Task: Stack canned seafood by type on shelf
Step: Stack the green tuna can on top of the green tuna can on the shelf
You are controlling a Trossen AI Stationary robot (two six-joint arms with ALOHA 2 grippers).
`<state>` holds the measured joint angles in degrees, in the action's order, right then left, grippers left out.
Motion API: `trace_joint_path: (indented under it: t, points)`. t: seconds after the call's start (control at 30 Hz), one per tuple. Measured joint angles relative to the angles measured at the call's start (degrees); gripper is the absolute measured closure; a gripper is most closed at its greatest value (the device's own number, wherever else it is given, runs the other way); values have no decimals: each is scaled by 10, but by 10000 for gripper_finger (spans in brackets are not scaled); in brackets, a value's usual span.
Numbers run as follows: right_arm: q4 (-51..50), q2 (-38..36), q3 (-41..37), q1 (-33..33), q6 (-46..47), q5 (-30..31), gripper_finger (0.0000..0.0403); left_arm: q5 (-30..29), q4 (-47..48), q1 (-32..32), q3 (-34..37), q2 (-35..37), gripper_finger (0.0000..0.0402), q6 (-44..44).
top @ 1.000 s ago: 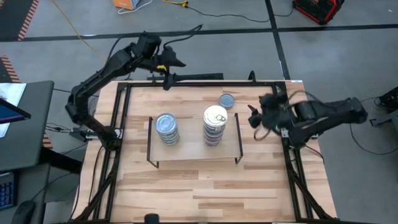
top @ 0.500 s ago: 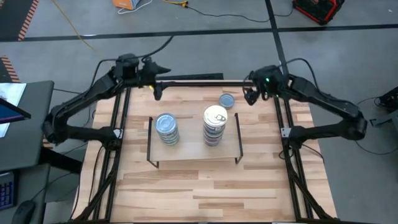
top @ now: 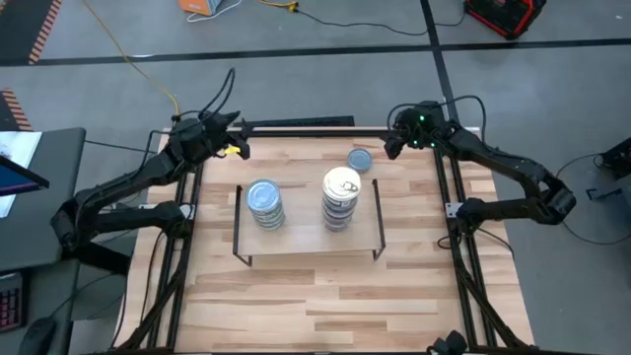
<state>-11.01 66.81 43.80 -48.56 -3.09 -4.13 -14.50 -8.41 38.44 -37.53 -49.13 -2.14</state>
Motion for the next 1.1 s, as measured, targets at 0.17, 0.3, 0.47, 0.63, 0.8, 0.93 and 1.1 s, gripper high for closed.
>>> trace_joint_path:
  t: [0.17,0.3,0.47,0.63,0.8,0.93,1.1]
  points:
    - [64,0,-39,-10,-3,-18,101,-56,-77,0,60,25,130,-1]
    - [104,3,-60,-16,2,-55,101,-57,-138,0,86,32,130,3]
    - [143,23,-94,-4,25,-65,101,-32,-128,0,84,49,130,5]
    - [147,49,-106,14,46,-55,101,-1,-115,-2,84,63,130,8]
    - [156,108,-107,25,46,-11,101,7,-112,-2,84,60,130,-17]
    - [188,171,-107,28,51,-11,101,7,-103,-2,84,59,130,-30]
    - [238,207,-107,28,76,-13,101,7,-97,-2,84,59,130,-32]
